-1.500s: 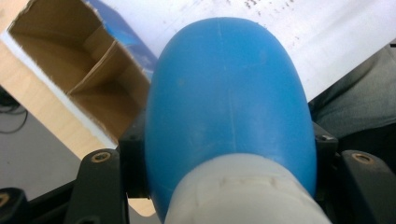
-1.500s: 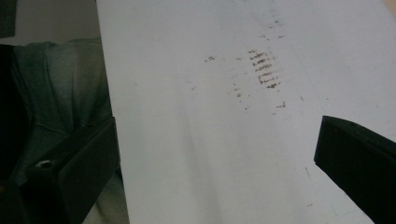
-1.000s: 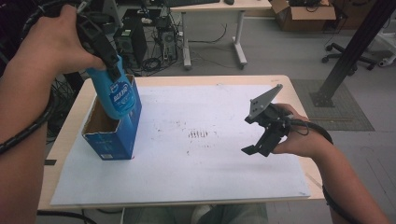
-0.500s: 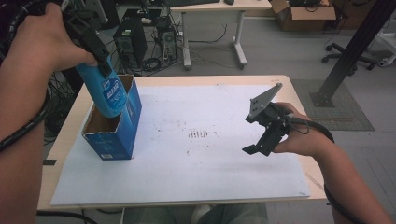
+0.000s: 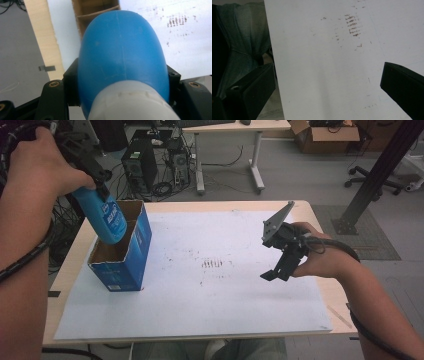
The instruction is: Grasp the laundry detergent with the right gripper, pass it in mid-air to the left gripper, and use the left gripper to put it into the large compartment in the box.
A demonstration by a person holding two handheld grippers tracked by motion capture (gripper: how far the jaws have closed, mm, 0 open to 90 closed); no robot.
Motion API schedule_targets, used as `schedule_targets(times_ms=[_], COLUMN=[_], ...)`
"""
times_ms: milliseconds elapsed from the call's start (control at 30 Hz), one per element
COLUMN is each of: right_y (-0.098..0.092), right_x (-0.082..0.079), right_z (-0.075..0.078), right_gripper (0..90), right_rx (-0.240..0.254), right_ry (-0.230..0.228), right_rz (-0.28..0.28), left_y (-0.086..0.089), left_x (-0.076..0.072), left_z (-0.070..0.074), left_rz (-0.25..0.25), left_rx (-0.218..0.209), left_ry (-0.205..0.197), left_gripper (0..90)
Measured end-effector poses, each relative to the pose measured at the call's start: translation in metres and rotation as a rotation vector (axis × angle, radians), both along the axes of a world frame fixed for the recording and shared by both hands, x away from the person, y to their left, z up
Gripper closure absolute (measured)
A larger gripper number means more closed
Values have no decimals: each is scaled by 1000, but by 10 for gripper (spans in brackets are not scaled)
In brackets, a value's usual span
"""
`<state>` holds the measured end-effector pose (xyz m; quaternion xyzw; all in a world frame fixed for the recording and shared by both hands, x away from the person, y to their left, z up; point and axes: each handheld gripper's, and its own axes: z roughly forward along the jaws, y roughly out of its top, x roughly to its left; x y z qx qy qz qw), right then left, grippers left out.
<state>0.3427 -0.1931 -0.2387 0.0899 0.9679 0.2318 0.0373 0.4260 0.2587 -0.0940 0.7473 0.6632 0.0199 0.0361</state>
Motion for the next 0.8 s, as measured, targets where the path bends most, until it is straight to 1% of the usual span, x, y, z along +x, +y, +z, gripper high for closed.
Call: schedule_targets(times_ms=[133,300,467,533,800], right_y=[1,3,5,5,6], right_x=[2,4,5,5,5], right_z=[0,1,-1,-2,-6], right_gripper=[1,1,1,1,1], right_rx=[-11,-21,-24,-24,-24], right_ry=[3,7,11,13,18], right_rz=[3,6,10,11,11], left_y=[4,6,7,7,10], left_x=[3,7,8,8,9], left_z=[-5,-13,-20,-23,-39], left_rz=[26,39,55,56,44], left_rx=[1,4,27,31,23], left_ry=[4,17,18,21,41], left_gripper=[380,380,380,380,380])
